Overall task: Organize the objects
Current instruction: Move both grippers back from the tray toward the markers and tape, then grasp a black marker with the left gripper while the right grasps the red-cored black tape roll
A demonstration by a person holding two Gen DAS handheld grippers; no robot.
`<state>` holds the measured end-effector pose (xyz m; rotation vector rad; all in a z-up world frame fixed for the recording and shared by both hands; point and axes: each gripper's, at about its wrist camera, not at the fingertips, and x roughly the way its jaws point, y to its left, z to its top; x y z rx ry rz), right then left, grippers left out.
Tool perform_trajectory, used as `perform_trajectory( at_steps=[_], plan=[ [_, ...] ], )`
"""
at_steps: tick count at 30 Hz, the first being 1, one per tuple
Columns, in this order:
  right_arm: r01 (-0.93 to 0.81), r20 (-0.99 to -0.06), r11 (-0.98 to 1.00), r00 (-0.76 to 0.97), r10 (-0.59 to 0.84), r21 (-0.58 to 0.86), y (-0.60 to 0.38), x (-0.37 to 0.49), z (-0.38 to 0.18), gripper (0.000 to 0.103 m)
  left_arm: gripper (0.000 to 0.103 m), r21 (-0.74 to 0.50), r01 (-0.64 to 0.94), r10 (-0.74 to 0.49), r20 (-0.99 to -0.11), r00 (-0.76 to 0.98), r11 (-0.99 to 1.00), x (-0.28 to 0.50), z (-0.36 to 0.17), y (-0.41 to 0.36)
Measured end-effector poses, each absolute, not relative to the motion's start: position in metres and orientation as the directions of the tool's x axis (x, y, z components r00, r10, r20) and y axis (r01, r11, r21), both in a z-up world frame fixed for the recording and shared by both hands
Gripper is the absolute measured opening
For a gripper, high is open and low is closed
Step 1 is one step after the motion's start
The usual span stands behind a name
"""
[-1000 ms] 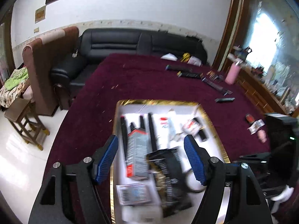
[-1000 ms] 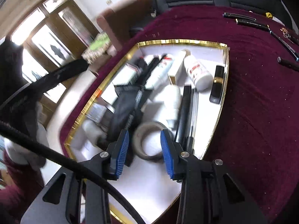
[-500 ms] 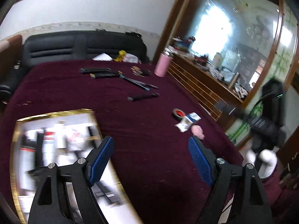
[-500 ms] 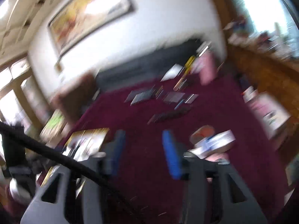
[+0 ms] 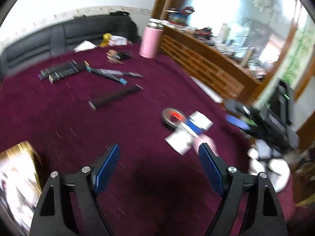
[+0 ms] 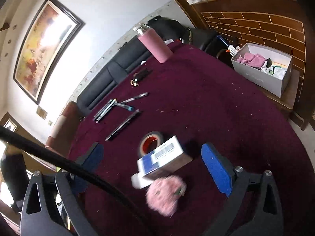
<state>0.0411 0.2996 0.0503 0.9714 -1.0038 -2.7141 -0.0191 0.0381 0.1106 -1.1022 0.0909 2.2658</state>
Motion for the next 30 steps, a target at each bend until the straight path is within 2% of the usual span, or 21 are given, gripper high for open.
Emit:
perform_trajectory(
  at_steps=[4,6,12,20,30],
  plan=[
    [-0.123,-0.528,-0.773,-0.795,-0.298,0.622,0.308,0.045,0.041,0.101,0.077,-0.031,-0.538,0.370,-0.760,-0.535,-0.842,-0.070,0.104,0.050],
    [-0.134,-0.538,-0.774,-0.790,-0.293,0.619,0.314,0.046,0.041,0.101,0.077,-0.011,-0.548,0.353,-0.777,-0.522,-0.836,-0.089,0.093,0.058],
    [-0.138,-0.539,-0.760,-0.784,-0.308,0.635,0.325,0.049,0.043,0.101,0.077,0.150,-0.583,0.242,-0.807,-0.539,-0.798,-0.130,0.049,0.098],
    [-0.109,-0.551,-0.768,-0.760,-0.346,0.632,0.321,0.042,0.040,0.101,0.077,0.188,-0.595,0.209,-0.820,-0.533,-0.782,-0.168,0.018,0.112],
    [-0.114,-0.568,-0.774,-0.747,-0.347,0.623,0.319,0.043,0.037,0.101,0.077,0.120,-0.584,0.244,-0.828,-0.506,-0.803,-0.179,0.012,0.110]
  ],
)
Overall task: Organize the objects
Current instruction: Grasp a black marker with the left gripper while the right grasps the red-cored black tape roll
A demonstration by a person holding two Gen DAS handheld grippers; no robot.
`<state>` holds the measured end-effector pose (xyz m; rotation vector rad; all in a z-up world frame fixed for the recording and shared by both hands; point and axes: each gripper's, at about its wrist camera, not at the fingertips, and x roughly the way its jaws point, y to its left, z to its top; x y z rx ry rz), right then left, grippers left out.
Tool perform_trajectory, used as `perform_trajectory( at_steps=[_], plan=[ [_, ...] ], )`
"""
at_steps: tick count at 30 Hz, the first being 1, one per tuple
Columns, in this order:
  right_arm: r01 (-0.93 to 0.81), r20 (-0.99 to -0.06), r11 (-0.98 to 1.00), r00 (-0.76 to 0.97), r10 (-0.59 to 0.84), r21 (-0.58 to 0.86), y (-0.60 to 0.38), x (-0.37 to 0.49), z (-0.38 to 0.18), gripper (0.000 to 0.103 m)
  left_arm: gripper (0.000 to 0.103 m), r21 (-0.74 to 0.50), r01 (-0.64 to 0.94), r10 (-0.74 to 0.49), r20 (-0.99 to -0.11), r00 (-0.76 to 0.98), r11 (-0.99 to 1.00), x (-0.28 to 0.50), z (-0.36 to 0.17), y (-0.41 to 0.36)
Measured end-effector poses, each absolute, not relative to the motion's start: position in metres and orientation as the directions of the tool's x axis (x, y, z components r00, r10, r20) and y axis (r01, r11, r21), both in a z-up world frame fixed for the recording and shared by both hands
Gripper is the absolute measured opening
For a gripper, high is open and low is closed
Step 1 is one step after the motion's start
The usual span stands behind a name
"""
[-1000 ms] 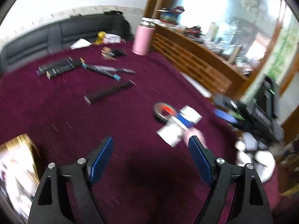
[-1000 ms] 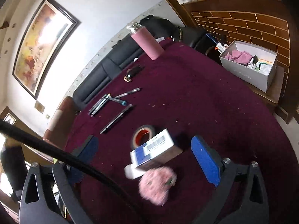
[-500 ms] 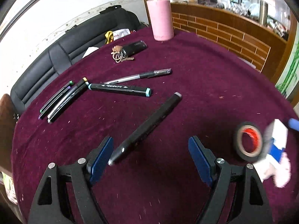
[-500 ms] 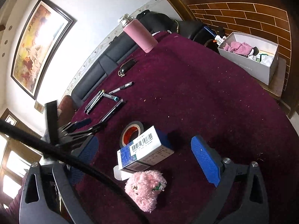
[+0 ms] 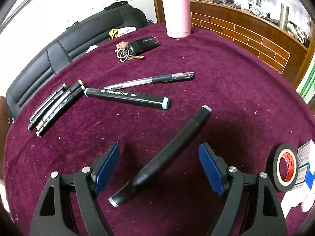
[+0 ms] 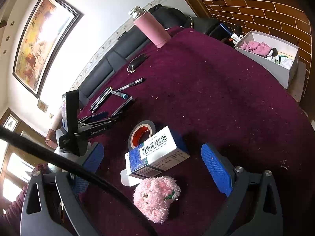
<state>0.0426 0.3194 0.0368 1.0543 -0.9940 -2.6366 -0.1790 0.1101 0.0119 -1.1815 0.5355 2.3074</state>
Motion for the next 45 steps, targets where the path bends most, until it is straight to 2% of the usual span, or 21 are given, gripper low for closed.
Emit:
perform_trajectory(
  at_steps=[3,6,8,10,11,16,21,25,29,32,34,35,42,45],
  plan=[
    [-0.113,-0.569,-0.774,-0.745,-0.349,0.623,0.319,0.043,0.037,0.101,0.075,0.027,-0.560,0.268,-0.858,-0.438,-0.828,-0.183,0.010,0.106],
    [-0.111,-0.570,-0.776,-0.743,-0.350,0.621,0.318,0.044,0.038,0.101,0.058,0.022,-0.567,0.271,-0.863,-0.426,-0.823,-0.177,0.013,0.109],
    [-0.102,-0.574,-0.784,-0.739,-0.353,0.613,0.316,0.043,0.038,0.101,0.028,0.031,-0.586,0.277,-0.860,-0.428,-0.810,-0.169,0.016,0.115],
    [-0.091,-0.588,-0.807,-0.733,-0.342,0.583,0.313,0.043,0.039,0.101,0.013,0.037,-0.603,0.279,-0.863,-0.421,-0.797,-0.159,0.017,0.120],
    [-0.087,-0.595,-0.818,-0.730,-0.335,0.568,0.311,0.042,0.039,0.100,0.012,0.046,-0.607,0.273,-0.864,-0.423,-0.794,-0.152,0.018,0.121],
    [-0.094,-0.605,-0.836,-0.733,-0.309,0.541,0.308,0.044,0.039,0.098,0.012,-0.009,-0.591,0.299,-0.869,-0.394,-0.807,-0.123,0.022,0.099],
    [-0.074,-0.581,-0.851,-0.761,-0.288,0.520,0.304,0.051,0.048,0.095,0.011,-0.056,-0.536,0.317,-0.856,-0.409,-0.842,-0.062,0.034,0.054],
    [-0.034,-0.578,-0.872,-0.761,-0.294,0.489,0.284,0.050,0.069,0.095,0.011,-0.152,-0.477,0.362,-0.848,-0.387,-0.866,-0.016,0.036,0.025],
    [0.035,-0.688,-0.934,-0.666,-0.287,0.356,0.241,0.020,0.087,0.093,0.011,-0.218,-0.435,0.388,-0.852,-0.353,-0.874,0.002,0.022,0.016],
    [0.061,-0.810,-0.981,-0.556,-0.186,0.183,0.211,-0.015,0.079,0.072,0.013,-0.233,-0.414,0.397,-0.839,-0.372,-0.880,0.007,0.018,0.016],
    [0.071,-0.865,-0.987,-0.477,-0.158,0.141,0.201,-0.033,0.066,0.057,0.018,-0.241,-0.414,0.408,-0.829,-0.382,-0.878,0.009,0.018,0.017],
    [0.063,-0.881,-0.989,-0.450,-0.145,0.131,0.199,-0.040,0.061,0.055,0.022,-0.255,-0.414,0.422,-0.820,-0.386,-0.874,0.009,0.017,0.017],
    [0.011,-0.932,-0.999,-0.360,-0.032,0.030,0.195,-0.071,0.034,0.053,0.044,-0.274,-0.432,0.457,-0.790,-0.408,-0.859,0.006,0.016,0.024],
    [0.018,-0.931,-1.000,-0.366,-0.014,0.008,0.191,-0.071,0.032,0.057,0.061,-0.269,-0.451,0.471,-0.770,-0.429,-0.851,0.012,0.015,0.030]
  ],
)
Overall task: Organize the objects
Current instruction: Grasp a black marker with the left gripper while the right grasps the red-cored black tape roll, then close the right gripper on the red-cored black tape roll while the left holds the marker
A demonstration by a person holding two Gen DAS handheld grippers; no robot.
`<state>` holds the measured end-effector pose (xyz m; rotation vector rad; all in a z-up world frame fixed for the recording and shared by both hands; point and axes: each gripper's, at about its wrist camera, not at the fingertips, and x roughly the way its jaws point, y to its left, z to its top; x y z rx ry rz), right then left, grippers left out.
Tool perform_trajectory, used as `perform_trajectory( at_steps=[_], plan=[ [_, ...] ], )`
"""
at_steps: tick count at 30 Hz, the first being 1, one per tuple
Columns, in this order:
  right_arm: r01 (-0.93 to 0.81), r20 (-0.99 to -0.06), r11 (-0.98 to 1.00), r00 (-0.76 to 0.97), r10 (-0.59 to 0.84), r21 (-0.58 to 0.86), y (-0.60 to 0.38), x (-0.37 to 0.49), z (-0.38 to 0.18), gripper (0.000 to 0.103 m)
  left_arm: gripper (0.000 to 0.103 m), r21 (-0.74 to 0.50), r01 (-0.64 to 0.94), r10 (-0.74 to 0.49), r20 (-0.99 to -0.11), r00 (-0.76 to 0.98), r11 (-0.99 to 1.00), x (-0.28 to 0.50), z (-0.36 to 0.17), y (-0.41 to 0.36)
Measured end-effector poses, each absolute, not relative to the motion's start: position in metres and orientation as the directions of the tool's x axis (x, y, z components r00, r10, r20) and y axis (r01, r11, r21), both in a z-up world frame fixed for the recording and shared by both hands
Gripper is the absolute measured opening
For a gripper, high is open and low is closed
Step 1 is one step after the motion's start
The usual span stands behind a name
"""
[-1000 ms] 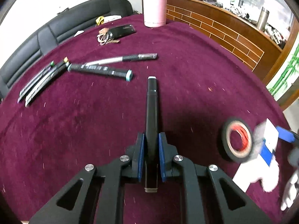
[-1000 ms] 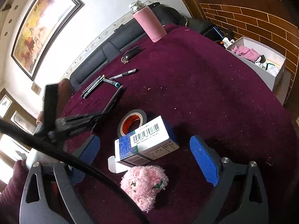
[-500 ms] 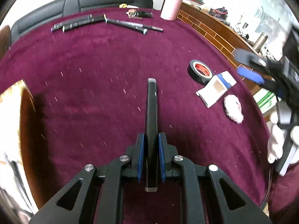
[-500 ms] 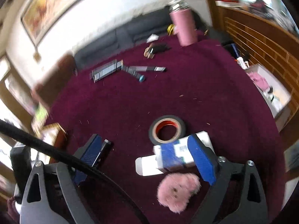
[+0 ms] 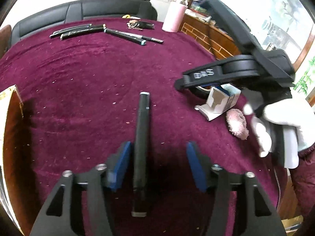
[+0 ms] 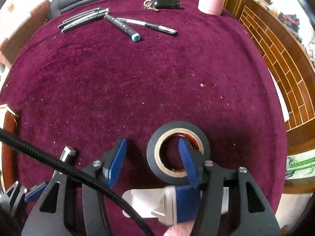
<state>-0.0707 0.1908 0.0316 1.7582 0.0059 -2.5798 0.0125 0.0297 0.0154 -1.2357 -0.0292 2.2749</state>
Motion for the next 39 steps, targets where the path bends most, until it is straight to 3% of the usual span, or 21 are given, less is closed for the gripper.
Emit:
perform_trajectory(
  at_steps=[2,5,6,7,8,10,11,13,27,31,34,39],
  plan=[
    [0.011,-0.931,-1.000,-0.364,-0.008,0.005,0.191,-0.070,0.032,0.057,0.078,-0.252,-0.476,0.477,-0.758,-0.444,-0.843,0.018,0.014,0.037],
    [0.000,-0.927,-1.000,-0.376,-0.018,0.019,0.192,-0.065,0.034,0.042,0.078,-0.192,-0.501,0.445,-0.772,-0.454,-0.844,0.023,0.014,0.046],
    [0.006,-0.923,-1.000,-0.383,-0.031,0.031,0.193,-0.061,0.036,0.029,0.075,-0.198,-0.496,0.449,-0.768,-0.458,-0.845,0.022,0.014,0.043],
    [0.016,-0.922,-0.999,-0.385,-0.054,0.052,0.192,-0.058,0.037,0.021,0.060,-0.197,-0.483,0.442,-0.766,-0.467,-0.853,0.022,0.015,0.040],
    [0.022,-0.921,-0.997,-0.384,-0.071,0.068,0.191,-0.055,0.038,0.019,0.039,-0.184,-0.473,0.426,-0.768,-0.478,-0.862,0.021,0.015,0.037],
    [0.035,-0.917,-0.997,-0.391,-0.077,0.069,0.188,-0.048,0.039,0.015,0.015,-0.204,-0.450,0.427,-0.769,-0.475,-0.869,0.019,0.015,0.026],
    [0.040,-0.914,-0.997,-0.398,-0.081,0.071,0.186,-0.045,0.040,0.015,0.012,-0.236,-0.434,0.441,-0.767,-0.466,-0.869,0.017,0.014,0.020],
    [0.040,-0.903,-0.994,-0.416,-0.106,0.098,0.184,-0.038,0.044,0.014,0.012,-0.282,-0.409,0.463,-0.759,-0.458,-0.868,0.018,0.013,0.011],
    [0.129,-0.817,-0.960,-0.504,-0.279,0.247,0.163,0.041,0.078,0.014,0.011,-0.263,-0.406,0.460,-0.713,-0.529,-0.875,0.070,0.042,-0.014],
    [0.143,-0.801,-0.962,-0.533,-0.274,0.234,0.164,0.037,0.080,0.016,0.012,-0.265,-0.402,0.460,-0.706,-0.539,-0.877,0.082,0.047,-0.026],
    [0.094,-0.818,-0.969,-0.521,-0.243,0.228,0.176,0.015,0.081,0.026,0.011,-0.273,-0.391,0.456,-0.723,-0.519,-0.879,0.084,0.039,-0.029],
    [0.062,-0.879,-0.987,-0.447,-0.163,0.151,0.175,-0.017,0.066,0.026,0.012,-0.283,-0.388,0.459,-0.735,-0.499,-0.877,0.087,0.026,-0.023]
  ],
)
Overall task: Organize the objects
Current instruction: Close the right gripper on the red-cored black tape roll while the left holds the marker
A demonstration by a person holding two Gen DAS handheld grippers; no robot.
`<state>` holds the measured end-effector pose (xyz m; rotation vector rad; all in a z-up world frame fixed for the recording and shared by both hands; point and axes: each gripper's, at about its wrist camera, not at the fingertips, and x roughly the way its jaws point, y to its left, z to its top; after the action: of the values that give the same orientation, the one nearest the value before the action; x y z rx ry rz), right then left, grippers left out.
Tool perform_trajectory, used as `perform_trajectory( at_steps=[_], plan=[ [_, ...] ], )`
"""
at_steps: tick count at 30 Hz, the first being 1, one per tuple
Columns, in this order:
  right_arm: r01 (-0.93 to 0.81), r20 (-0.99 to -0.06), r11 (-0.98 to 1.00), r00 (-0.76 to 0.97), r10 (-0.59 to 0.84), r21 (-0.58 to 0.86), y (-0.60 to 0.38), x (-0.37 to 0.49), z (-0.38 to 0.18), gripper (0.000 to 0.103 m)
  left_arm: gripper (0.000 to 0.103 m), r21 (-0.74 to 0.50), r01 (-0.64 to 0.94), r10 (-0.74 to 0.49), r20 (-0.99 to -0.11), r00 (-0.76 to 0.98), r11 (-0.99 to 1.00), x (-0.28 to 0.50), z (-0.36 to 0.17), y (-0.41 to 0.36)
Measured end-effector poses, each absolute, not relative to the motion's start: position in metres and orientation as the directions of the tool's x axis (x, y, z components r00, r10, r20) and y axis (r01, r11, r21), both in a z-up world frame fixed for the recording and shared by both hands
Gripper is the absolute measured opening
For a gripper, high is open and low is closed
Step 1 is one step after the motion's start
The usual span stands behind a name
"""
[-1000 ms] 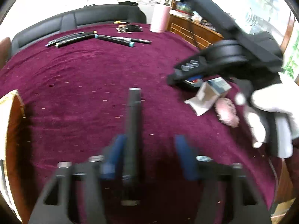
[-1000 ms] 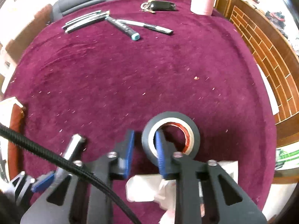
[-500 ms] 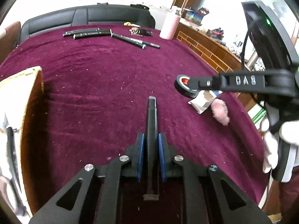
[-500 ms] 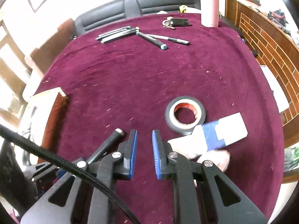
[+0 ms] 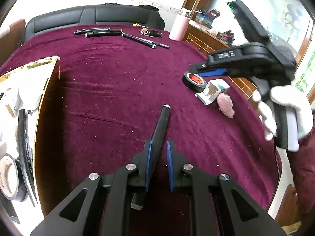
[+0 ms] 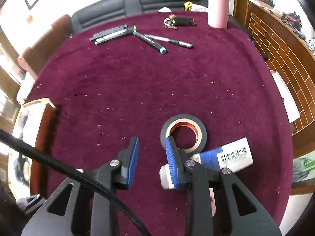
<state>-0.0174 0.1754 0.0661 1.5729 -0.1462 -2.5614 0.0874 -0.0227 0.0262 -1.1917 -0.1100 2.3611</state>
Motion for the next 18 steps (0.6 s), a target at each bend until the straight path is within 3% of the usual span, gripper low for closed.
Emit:
perform_trajectory(
  at_steps=[6,9,11,12,13,14,15,18],
  plan=[
    [0.036,-0.922,-0.998,-0.381,-0.068,0.059,0.173,-0.042,0.034,0.026,0.018,-0.288,-0.366,0.441,-0.769,-0.463,-0.885,0.072,0.016,-0.015],
    [0.059,-0.906,-0.998,-0.421,-0.045,0.021,0.167,-0.041,0.032,0.026,0.036,-0.272,-0.387,0.441,-0.769,-0.463,-0.881,0.068,0.017,-0.004],
    [0.069,-0.907,-0.998,-0.421,-0.026,-0.004,0.164,-0.039,0.032,0.019,0.048,-0.238,-0.411,0.427,-0.775,-0.465,-0.880,0.066,0.017,0.009],
    [0.071,-0.907,-0.997,-0.420,-0.029,-0.001,0.164,-0.037,0.033,0.012,0.047,-0.207,-0.428,0.411,-0.782,-0.468,-0.880,0.066,0.017,0.015],
    [0.070,-0.906,-0.997,-0.420,-0.046,0.018,0.166,-0.034,0.035,0.012,0.045,-0.196,-0.446,0.414,-0.782,-0.466,-0.873,0.065,0.017,0.020],
    [0.069,-0.901,-0.997,-0.428,-0.067,0.042,0.168,-0.029,0.039,0.012,0.024,-0.213,-0.455,0.433,-0.776,-0.459,-0.865,0.064,0.016,0.019],
    [0.073,-0.897,-0.996,-0.435,-0.073,0.046,0.169,-0.027,0.042,0.012,0.014,-0.247,-0.462,0.461,-0.773,-0.437,-0.852,0.061,0.015,0.017],
    [0.084,-0.879,-0.994,-0.465,-0.102,0.071,0.169,-0.014,0.053,0.012,0.011,-0.315,-0.443,0.504,-0.756,-0.418,-0.839,0.059,0.014,0.003]
  ],
)
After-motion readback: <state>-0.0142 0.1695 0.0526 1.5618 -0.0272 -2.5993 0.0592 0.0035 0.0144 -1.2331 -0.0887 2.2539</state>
